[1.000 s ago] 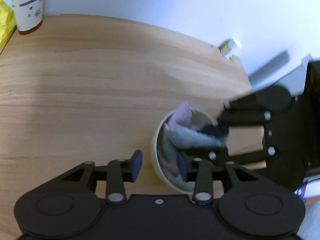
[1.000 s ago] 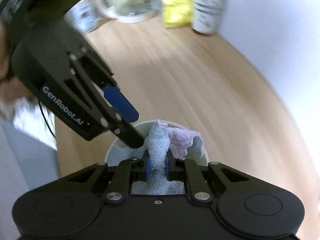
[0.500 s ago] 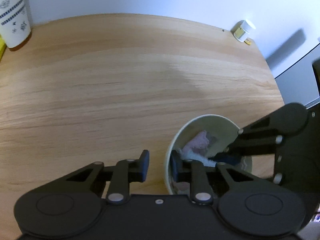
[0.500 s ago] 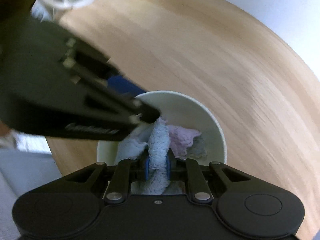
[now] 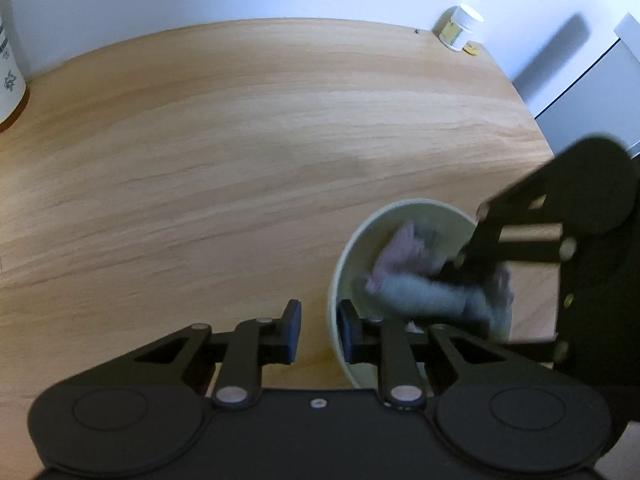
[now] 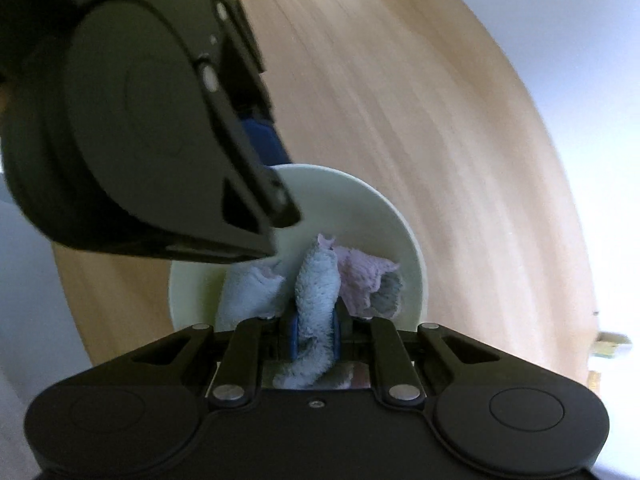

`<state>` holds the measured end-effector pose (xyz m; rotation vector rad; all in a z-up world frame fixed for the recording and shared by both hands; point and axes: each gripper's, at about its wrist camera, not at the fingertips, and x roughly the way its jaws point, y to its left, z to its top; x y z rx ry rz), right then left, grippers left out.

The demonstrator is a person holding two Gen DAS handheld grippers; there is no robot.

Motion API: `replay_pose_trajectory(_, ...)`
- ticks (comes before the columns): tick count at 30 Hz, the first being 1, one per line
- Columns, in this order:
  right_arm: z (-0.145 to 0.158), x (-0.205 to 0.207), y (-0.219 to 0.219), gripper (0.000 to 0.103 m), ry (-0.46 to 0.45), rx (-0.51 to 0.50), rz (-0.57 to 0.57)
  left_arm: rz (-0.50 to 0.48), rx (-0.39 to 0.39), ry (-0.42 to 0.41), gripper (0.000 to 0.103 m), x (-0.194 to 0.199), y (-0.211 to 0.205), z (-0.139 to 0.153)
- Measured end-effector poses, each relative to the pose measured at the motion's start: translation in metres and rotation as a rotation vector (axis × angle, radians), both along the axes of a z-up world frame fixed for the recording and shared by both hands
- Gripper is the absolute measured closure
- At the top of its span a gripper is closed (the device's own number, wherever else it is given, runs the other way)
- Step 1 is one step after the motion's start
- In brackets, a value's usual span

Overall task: Clean bowl
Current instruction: 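Rub the cloth around the bowl wall with the right tool while the left tool holds the rim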

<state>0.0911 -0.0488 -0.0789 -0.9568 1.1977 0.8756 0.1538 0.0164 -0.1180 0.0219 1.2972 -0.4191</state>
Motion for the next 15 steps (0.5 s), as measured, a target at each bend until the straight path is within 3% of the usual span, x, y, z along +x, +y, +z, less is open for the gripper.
replay_pose_trajectory(4,0.012,-0.008,-0.006,0.087,-0.072,-0.02,0.039,-0.007,0.011,-0.002,0.084,-0.002,-0.006,0.001)
replay_pose_trajectory(8,0.03,-0.009,-0.016,0.086,-0.097,0.031,-0.014,0.017,-0.02,0.018,0.09,-0.007,-0.003,0.002)
replay_pose_trajectory(10,0.036,-0.001,-0.023,0.086,-0.051,0.093,-0.088,0.031,-0.052,0.025,0.09,-0.007,0.001,0.002)
replay_pose_trajectory(13,0.031,0.025,-0.037,0.086,0.127,0.243,-0.283,0.063,-0.065,0.033,0.09,-0.006,0.005,-0.001)
replay_pose_trajectory(15,0.019,0.032,-0.039,0.086,0.208,0.277,-0.332,0.087,-0.081,0.044,0.092,-0.005,0.008,-0.002)
